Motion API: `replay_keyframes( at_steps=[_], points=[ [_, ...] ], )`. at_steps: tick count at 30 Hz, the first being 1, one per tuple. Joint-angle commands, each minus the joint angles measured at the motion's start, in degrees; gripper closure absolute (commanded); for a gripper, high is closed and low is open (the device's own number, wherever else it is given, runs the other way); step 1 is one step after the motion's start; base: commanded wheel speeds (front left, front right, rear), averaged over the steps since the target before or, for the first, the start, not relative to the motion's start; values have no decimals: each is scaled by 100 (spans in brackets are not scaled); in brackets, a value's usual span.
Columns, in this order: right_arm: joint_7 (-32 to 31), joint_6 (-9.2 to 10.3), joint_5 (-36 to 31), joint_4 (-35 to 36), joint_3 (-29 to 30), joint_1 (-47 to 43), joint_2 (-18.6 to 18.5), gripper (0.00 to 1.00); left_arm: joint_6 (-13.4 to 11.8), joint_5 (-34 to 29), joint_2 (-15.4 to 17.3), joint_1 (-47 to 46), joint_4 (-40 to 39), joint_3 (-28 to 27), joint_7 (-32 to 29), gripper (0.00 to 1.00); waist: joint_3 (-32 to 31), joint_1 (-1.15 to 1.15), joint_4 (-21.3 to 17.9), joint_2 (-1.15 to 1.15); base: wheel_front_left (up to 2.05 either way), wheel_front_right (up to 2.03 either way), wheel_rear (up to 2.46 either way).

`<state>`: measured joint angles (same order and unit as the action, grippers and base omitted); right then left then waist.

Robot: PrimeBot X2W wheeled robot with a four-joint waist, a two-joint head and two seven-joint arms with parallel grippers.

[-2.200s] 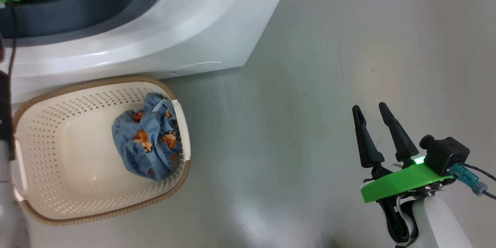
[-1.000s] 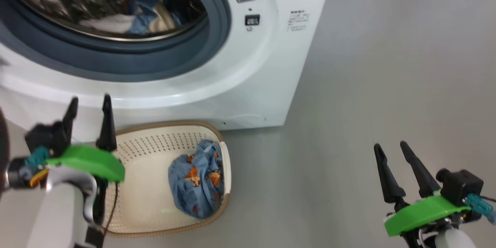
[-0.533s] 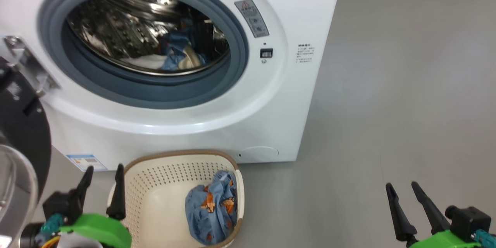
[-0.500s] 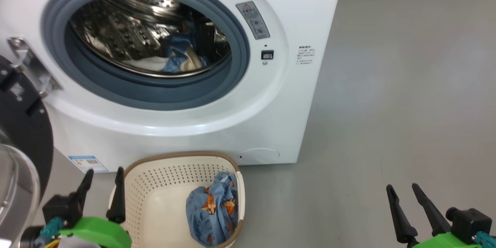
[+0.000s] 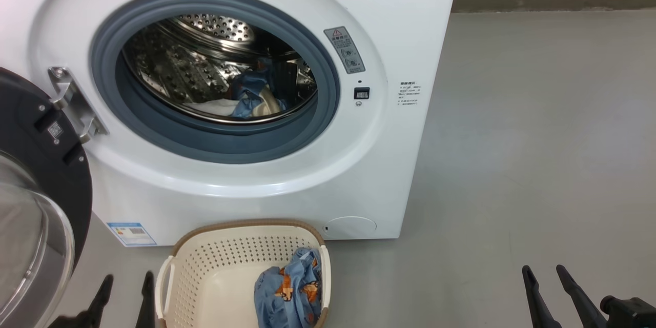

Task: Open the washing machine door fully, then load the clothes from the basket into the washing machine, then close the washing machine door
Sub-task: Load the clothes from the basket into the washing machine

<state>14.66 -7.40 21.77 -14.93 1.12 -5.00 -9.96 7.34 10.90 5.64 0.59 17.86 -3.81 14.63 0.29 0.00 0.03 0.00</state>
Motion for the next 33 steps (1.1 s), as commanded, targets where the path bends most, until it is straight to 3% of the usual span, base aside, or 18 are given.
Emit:
replay_keyframes(
  at_steps=[1, 11, 33],
  points=[
    [34, -9, 28, 155, -93, -5, -114, 0, 14, 11, 147, 1, -227, -242, 37, 0, -25, 0, -3, 0, 0, 0, 0],
    [34, -9, 7, 228, 28, -122, -62, 0, 14, -18, 29, 491, -667, -471, 37, 0, -58, 0, 36, 0, 0, 0, 0],
    [34, -9, -35, 253, -19, 47, 8, 0, 14, 4, -101, 457, -750, -469, 37, 0, 164, 0, 11, 0, 0, 0, 0]
  ],
)
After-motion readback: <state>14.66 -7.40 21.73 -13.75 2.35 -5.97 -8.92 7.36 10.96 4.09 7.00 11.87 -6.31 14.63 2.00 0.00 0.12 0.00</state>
